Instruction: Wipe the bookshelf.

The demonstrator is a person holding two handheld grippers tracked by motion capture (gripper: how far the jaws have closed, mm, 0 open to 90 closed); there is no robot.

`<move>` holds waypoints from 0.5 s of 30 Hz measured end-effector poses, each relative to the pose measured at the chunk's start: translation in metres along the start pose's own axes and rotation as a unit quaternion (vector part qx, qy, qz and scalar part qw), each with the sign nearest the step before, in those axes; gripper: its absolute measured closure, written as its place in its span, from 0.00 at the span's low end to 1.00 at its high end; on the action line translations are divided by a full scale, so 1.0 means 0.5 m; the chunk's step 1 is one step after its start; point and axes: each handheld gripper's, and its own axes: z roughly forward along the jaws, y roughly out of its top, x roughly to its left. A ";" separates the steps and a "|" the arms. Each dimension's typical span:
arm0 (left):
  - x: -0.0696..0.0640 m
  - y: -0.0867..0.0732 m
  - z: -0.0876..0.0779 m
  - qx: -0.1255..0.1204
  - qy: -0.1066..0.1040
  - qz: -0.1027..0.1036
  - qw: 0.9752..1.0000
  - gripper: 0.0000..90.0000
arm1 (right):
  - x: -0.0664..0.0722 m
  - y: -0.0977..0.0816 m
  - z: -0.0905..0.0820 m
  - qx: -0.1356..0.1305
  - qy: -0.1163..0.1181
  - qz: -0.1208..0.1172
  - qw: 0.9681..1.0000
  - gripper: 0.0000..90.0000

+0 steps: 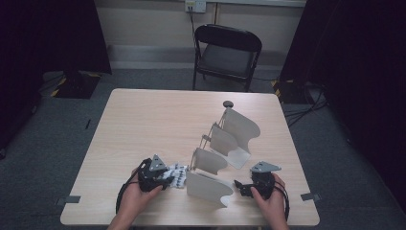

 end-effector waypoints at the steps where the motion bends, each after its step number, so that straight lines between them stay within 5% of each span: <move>1: -0.001 -0.001 -0.001 0.000 -0.002 0.002 1.000 0.72 | 0.000 0.000 0.000 0.000 0.000 0.000 1.000 0.14; 9: -0.009 0.001 -0.006 0.012 -0.005 -0.001 1.000 0.83 | 0.000 0.000 0.000 0.000 0.000 0.000 1.000 0.14; 12: -0.008 0.000 -0.011 0.010 -0.015 -0.037 0.999 0.83 | 0.000 0.000 0.000 0.000 0.000 0.000 1.000 0.14; 15: -0.008 -0.002 -0.016 0.010 -0.018 -0.042 0.999 0.83 | 0.000 0.000 0.000 0.000 0.000 0.000 1.000 0.14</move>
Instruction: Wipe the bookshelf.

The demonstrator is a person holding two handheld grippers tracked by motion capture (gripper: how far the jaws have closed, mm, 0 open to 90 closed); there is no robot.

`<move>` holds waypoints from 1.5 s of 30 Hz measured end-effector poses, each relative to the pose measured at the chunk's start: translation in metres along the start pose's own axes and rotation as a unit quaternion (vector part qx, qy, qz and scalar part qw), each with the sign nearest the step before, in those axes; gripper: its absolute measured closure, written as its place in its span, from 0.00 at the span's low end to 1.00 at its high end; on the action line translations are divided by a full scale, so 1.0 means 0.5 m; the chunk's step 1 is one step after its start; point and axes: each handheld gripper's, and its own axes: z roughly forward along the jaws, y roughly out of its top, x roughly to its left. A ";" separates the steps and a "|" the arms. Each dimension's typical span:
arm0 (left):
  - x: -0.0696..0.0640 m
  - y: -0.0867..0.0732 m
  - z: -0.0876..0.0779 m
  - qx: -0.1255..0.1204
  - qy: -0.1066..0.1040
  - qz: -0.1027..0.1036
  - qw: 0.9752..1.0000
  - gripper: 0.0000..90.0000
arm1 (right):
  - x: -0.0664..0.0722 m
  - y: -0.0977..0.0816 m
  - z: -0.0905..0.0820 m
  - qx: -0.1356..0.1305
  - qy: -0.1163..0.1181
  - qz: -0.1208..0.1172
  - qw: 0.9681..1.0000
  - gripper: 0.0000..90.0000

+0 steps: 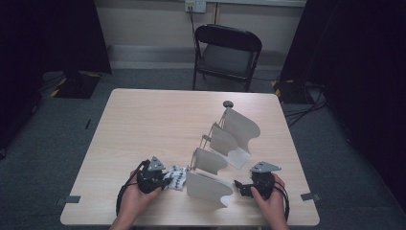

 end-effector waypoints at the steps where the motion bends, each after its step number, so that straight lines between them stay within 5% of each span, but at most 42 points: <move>1: 0.003 0.000 -0.006 0.000 -0.004 -0.006 1.000 0.83 | 0.000 0.000 0.000 0.000 0.000 0.000 1.000 0.14; 20: 0.017 0.061 -0.111 -0.030 -0.005 0.004 1.000 0.83 | 0.000 0.000 0.000 0.000 0.000 0.000 1.000 0.14; 34: -0.011 0.102 -0.168 -0.051 -0.016 0.019 0.998 0.84 | 0.000 0.000 0.000 0.000 0.000 0.000 1.000 0.14; 45: -0.047 0.095 -0.129 -0.033 -0.028 0.039 0.998 0.83 | 0.000 0.000 0.000 0.000 0.000 0.000 1.000 0.14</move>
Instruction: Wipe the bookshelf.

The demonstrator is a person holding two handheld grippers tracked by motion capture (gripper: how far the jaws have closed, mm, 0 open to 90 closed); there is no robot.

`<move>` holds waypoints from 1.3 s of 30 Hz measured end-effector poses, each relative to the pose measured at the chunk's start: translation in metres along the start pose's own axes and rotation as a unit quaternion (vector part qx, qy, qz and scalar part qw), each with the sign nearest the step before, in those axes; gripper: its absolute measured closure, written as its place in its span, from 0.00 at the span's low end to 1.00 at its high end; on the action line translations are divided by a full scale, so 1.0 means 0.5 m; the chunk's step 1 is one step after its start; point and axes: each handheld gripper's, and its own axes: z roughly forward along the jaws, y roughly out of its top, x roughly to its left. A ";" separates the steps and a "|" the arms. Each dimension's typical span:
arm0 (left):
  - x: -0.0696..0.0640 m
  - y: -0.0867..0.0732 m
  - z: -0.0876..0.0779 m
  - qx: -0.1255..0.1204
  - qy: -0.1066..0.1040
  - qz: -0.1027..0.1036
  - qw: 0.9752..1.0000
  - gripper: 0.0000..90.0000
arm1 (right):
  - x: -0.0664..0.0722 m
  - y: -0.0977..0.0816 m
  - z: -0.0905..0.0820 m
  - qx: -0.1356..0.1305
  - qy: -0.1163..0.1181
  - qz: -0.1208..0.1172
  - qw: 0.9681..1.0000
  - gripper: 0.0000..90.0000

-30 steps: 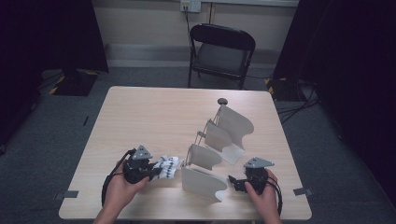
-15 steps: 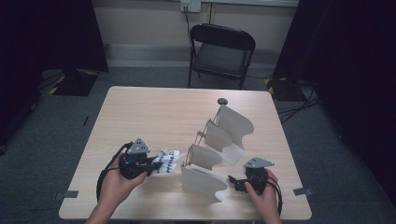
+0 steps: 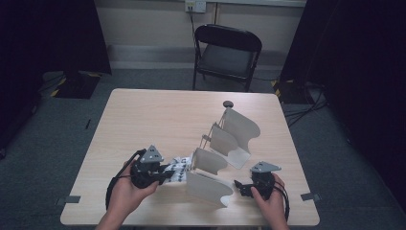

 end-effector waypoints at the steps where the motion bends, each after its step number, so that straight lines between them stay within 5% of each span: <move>1: 0.000 0.000 0.000 0.000 0.000 0.000 1.000 0.83 | 0.000 0.000 0.000 0.000 0.000 0.000 1.000 0.14; 26: -0.019 -0.095 0.109 0.053 -0.013 -0.009 0.998 0.83 | 0.000 0.000 0.000 0.000 0.000 0.000 1.000 0.14; 39: -0.011 -0.096 0.103 0.051 -0.015 -0.025 0.998 0.83 | 0.000 0.000 0.000 0.000 0.000 0.000 1.000 0.14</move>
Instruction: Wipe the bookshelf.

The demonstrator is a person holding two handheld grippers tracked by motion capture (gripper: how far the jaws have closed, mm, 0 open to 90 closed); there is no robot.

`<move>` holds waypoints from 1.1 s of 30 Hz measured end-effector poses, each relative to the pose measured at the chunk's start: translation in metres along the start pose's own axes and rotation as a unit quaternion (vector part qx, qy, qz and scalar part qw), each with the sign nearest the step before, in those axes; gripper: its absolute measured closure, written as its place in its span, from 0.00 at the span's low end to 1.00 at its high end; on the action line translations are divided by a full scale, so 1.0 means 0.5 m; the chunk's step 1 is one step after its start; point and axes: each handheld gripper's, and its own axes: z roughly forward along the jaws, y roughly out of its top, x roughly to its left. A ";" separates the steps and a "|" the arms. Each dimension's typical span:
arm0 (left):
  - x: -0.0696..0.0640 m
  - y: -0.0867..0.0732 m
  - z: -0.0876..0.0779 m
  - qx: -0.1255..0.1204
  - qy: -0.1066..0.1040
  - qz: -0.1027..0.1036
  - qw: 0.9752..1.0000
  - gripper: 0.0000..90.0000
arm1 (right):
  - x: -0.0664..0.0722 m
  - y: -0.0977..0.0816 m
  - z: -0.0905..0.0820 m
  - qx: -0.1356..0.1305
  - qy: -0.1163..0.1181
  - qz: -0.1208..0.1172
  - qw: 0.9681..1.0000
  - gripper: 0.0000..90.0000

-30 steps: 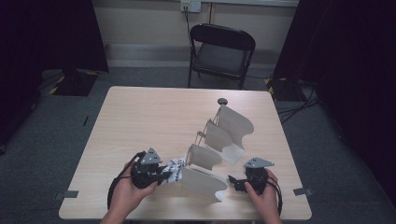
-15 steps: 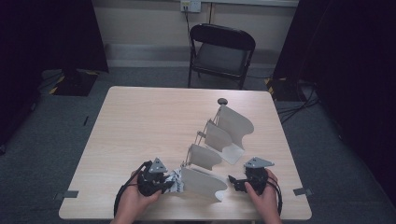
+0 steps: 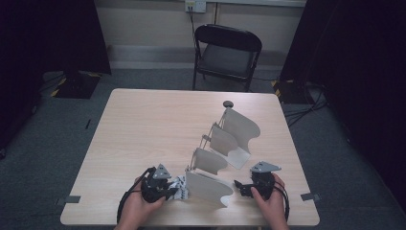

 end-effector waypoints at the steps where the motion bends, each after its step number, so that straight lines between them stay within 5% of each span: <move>1: 0.004 0.003 -0.008 0.001 0.001 0.002 1.000 0.83 | 0.000 0.000 0.000 0.000 0.000 0.000 1.000 0.14; 14: 0.027 0.079 -0.141 -0.047 0.023 0.001 0.999 0.83 | 0.000 0.000 0.000 0.000 0.000 0.000 1.000 0.14; 20: -0.001 0.128 -0.185 -0.066 0.021 0.023 0.997 0.83 | 0.000 0.000 0.000 0.000 0.000 0.000 1.000 0.14; 33: -0.018 0.100 -0.107 -0.033 0.009 0.023 0.999 0.83 | 0.000 0.000 0.000 0.000 0.000 -0.001 1.000 0.14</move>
